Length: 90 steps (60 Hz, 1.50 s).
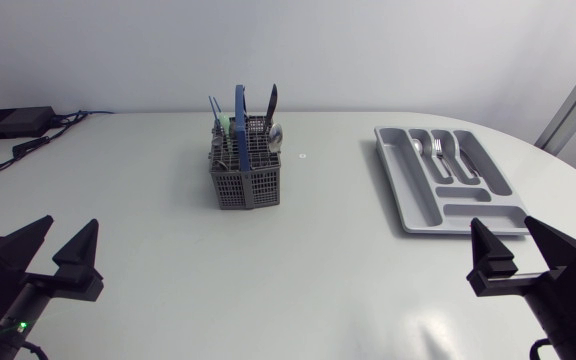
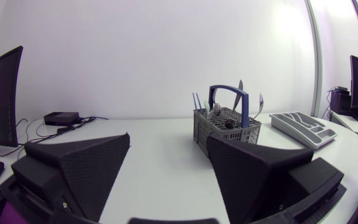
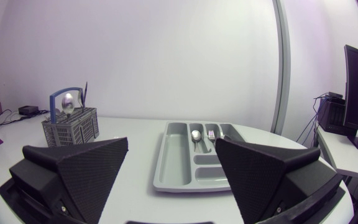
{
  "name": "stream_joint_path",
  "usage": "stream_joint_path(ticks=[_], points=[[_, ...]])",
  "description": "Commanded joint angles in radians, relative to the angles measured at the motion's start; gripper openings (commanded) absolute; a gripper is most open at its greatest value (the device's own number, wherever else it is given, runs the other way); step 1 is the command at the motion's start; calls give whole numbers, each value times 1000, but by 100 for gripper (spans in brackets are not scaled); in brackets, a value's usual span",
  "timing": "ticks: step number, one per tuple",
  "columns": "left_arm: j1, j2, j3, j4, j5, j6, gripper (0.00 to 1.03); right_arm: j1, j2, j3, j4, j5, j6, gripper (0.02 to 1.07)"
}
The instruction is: Unload the cutlery basket into the drawer organizer.
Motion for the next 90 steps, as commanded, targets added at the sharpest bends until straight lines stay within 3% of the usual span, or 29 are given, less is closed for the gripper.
stream_joint_path(ticks=[1, 60, 90], points=[[-9, -8, -22, 0, -1, 7, 98, 6, -4, -22, -3, -4, 7, 103], [-10, -9, -9, 23, -4, 24, 98, 21, -6, -20, 11, 2, 15, 103], [-9, 34, 126, -15, -16, 18, 98, 52, 63, 92, 4, 8, 18, 103]])
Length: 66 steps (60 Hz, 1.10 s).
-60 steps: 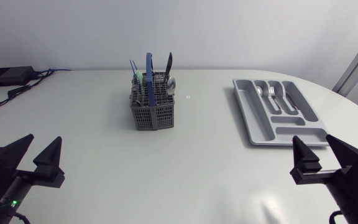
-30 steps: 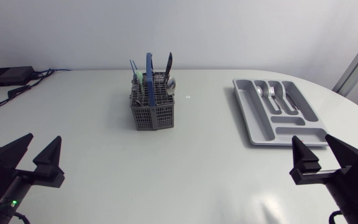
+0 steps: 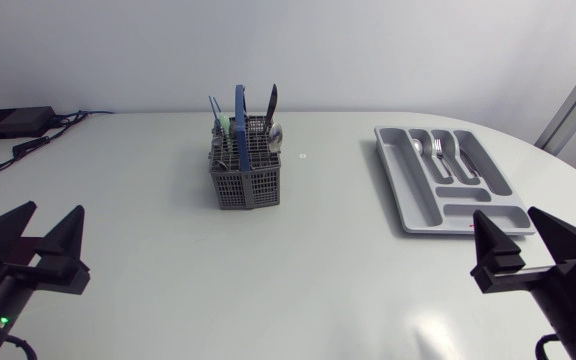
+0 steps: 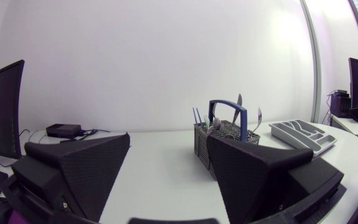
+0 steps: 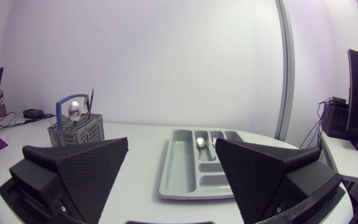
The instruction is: Unload the cutlery basket into the drawer organizer.
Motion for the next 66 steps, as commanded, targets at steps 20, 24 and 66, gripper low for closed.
stream_joint_path(ticks=[20, 24, 66], points=[[-64, 345, 260, -103, -38, -28, 97, 135, 400, 215, 57, 38, 12, 103], [-83, 467, 334, -179, -39, -24, 97, 158, 529, 266, 48, 38, 13, 103], [-110, 1133, 645, -338, 122, 220, 97, 568, 1296, 812, -334, 49, -163, 103]])
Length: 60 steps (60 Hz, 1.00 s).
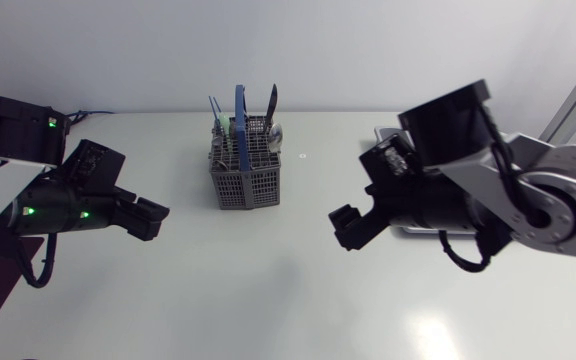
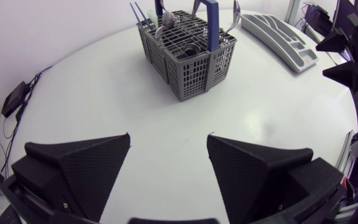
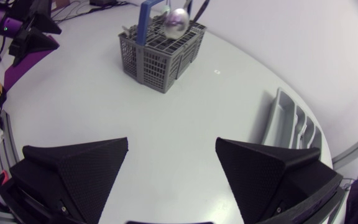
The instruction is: Unload the cutlery basket into the drawer organizer.
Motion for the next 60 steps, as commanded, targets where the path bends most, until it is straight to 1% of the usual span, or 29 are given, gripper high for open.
stream_joint_path(ticks=[1, 4, 5, 6, 8, 14, 17, 22, 27, 31, 38, 39, 42, 51, 54, 59, 60], points=[[28, 37, 30, 23, 32, 47, 97, 27, 103, 73, -20, -22, -52, 103], [65, 58, 34, 44, 75, 58, 97, 28, 143, 102, -2, -74, -55, 102], [65, 58, 34, 44, 75, 58, 97, 28, 143, 102, -2, -74, -55, 102], [79, 70, 40, 49, 87, 64, 97, 28, 165, 119, 9, -112, -55, 102], [89, 81, 45, 58, 95, 70, 97, 31, 186, 145, 18, -144, -55, 102], [125, 98, 51, 83, 120, 84, 97, 64, 246, 214, 58, -148, -45, 101], [134, 106, 51, 100, 127, 89, 97, 79, 283, 252, 75, -146, -25, 97], [145, 110, 43, 129, 139, 90, 97, 100, 335, 306, 99, -138, 3, 96], [149, 115, 37, 155, 139, 90, 97, 125, 392, 352, 141, -109, 23, 96], [158, 120, 34, 175, 139, 90, 97, 142, 439, 390, 181, -80, 37, 92], [171, 124, 28, 192, 139, 92, 97, 165, 533, 467, 230, 6, 49, 92], [171, 124, 28, 192, 139, 92, 97, 165, 533, 467, 230, 6, 49, 92], [172, 126, 24, 204, 139, 92, 97, 174, 587, 521, 244, 30, 52, 86], [187, 132, 16, 227, 139, 92, 97, 189, 694, 643, 244, 93, 75, 85], [191, 139, 17, 231, 141, 92, 97, 191, 735, 688, 239, 122, 84, 79], [192, 150, 16, 241, 141, 92, 97, 192, 788, 740, 237, 159, 100, 77], [192, 150, 16, 242, 141, 92, 97, 191, 801, 755, 236, 167, 101, 72]])
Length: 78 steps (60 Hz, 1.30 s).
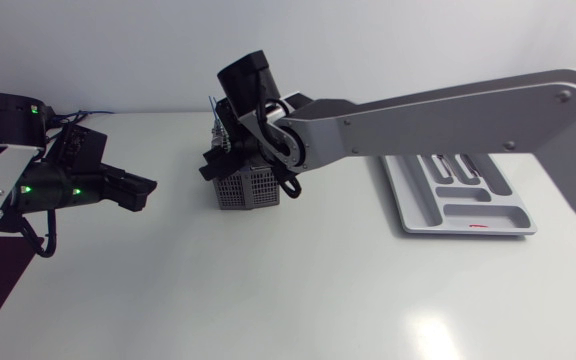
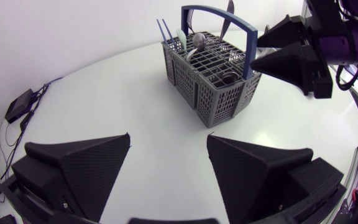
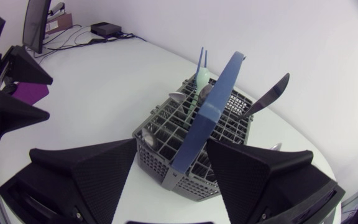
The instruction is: Unload the cutlery basket into the drawer organizer.
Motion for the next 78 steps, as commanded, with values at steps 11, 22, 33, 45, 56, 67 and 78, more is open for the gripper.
stream_joint_path(ticks=[11, 22, 33, 45, 56, 67, 78], points=[[13, 21, -3, 13, 14, 22, 97, 5, 115, 113, -8, 58, 66, 32], [11, 16, -6, 13, 15, 20, 97, -3, 16, -10, -17, 16, 80, 25], [-24, 4, -1, -1, 14, 12, 97, -7, -264, -307, -20, -74, 34, 25], [-53, 4, -3, -6, 12, 11, 97, -15, -527, -585, -23, -148, -35, 27], [-78, 58, 20, -2, 14, 22, 97, -32, -628, -636, -44, -228, -83, 98], [-55, 251, 144, -6, 23, 80, 98, -3, -878, -640, -167, -306, -120, 102], [-16, 490, 359, -6, 80, 100, 97, -73, -1064, -737, -273, -346, -157, 72]])
